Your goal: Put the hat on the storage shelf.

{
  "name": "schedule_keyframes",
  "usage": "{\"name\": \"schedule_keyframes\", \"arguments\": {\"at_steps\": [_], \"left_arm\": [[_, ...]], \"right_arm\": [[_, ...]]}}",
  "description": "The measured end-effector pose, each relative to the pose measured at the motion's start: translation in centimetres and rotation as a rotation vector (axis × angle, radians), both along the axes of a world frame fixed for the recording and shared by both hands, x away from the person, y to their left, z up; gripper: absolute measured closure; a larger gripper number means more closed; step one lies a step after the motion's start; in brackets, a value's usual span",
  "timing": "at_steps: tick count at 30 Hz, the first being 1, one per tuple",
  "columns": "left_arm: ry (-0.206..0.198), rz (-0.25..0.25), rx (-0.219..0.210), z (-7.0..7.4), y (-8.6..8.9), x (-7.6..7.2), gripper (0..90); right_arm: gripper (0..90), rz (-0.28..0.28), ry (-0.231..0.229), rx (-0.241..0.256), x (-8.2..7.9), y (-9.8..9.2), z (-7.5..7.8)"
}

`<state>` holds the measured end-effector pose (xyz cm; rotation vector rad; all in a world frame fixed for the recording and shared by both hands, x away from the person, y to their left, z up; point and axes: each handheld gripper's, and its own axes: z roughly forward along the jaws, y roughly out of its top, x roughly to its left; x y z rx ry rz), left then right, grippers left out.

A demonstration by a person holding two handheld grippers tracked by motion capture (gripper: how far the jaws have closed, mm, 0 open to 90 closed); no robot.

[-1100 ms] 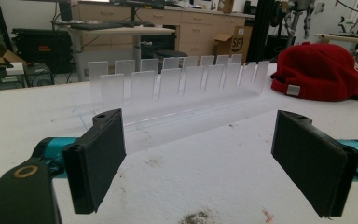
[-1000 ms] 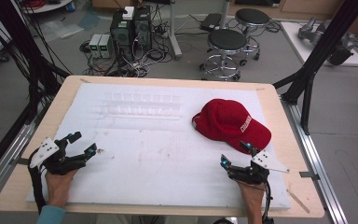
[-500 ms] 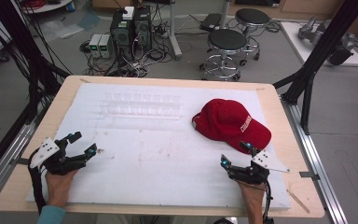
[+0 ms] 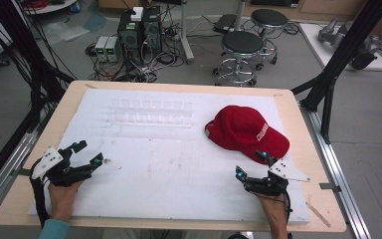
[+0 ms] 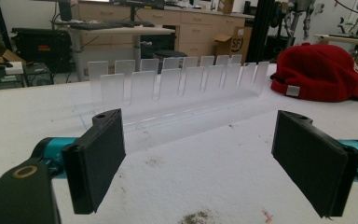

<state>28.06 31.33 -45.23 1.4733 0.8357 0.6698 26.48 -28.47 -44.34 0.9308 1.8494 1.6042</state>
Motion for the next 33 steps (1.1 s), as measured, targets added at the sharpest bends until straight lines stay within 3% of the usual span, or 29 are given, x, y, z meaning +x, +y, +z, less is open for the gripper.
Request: {"name": "schedule_keyframes", "arguments": {"at_steps": [3,10,13,17,23,25,33], "left_arm": [[0.002,-0.001,0.000,0.0,0.0,0.0,17.4],[-0.001,0.000,-0.001,0.0,0.0,0.0,17.4],[-0.001,-0.001,0.003,0.0,0.0,0.0,17.4],[0.000,0.000,0.000,0.0,0.0,0.0,17.4],[-0.002,-0.001,0.005,0.0,0.0,0.0,17.4],[-0.002,-0.001,0.005,0.0,0.0,0.0,17.4],[0.000,-0.001,0.002,0.0,0.0,0.0,17.4]], "right_arm": [[9.6,0.012,-0.012,-0.022,0.3,-0.4,1.1],[9.6,0.057,0.043,-0.074,2.1,-0.9,4.0],[9.6,0.060,0.040,-0.092,2.9,-1.0,4.9],[9.6,0.071,0.050,-0.102,3.8,-1.1,5.6],[9.6,0.084,0.080,-0.189,6.0,-1.4,7.0],[9.6,0.086,0.069,-0.194,6.6,-1.6,7.5],[9.6,0.070,0.102,-0.218,9.1,-2.2,8.4]]}}
